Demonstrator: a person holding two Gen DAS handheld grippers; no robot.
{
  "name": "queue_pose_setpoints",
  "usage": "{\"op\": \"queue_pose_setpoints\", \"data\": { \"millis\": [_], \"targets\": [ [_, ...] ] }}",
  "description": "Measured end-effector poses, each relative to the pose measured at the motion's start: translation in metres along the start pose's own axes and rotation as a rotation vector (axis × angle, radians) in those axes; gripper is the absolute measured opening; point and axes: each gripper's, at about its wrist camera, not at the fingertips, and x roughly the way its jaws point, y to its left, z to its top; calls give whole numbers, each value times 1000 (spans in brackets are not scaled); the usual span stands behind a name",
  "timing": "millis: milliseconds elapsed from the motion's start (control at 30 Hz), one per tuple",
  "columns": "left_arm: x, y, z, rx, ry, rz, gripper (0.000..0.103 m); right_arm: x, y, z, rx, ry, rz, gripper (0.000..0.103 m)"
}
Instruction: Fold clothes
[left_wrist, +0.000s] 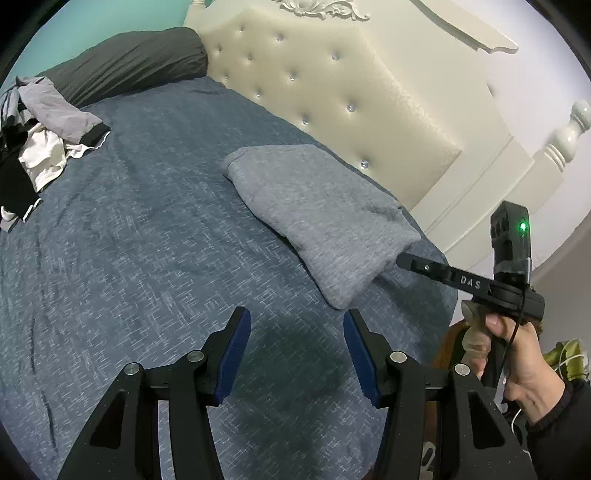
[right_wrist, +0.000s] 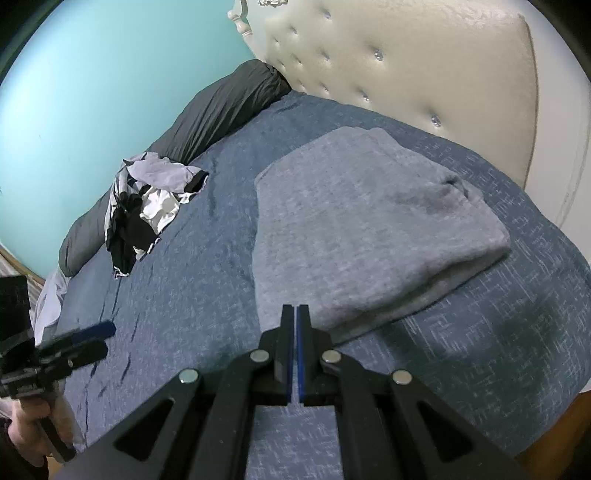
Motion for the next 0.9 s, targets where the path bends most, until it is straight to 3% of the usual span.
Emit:
{"op": "queue_pose_setpoints", "data": {
  "millis": [300,500,667,767,900],
  "targets": [
    [-1,23,-9,-5,18,18,57,60,24,21,-8,38,-16,0],
    [3,42,-10,-28,25,23,57,94,25,10,-28,104,-89,0],
    [5,50,-11,-42,29,16,57,93,27,9,-40,106,-106,0],
    [4,51,-12,-44,24,8,57,76,30,18,-49,39,-132,0],
    [-1,50,-12,-46,18,0,57,80,20,14,-42,81,-165,0]
  ]
}}
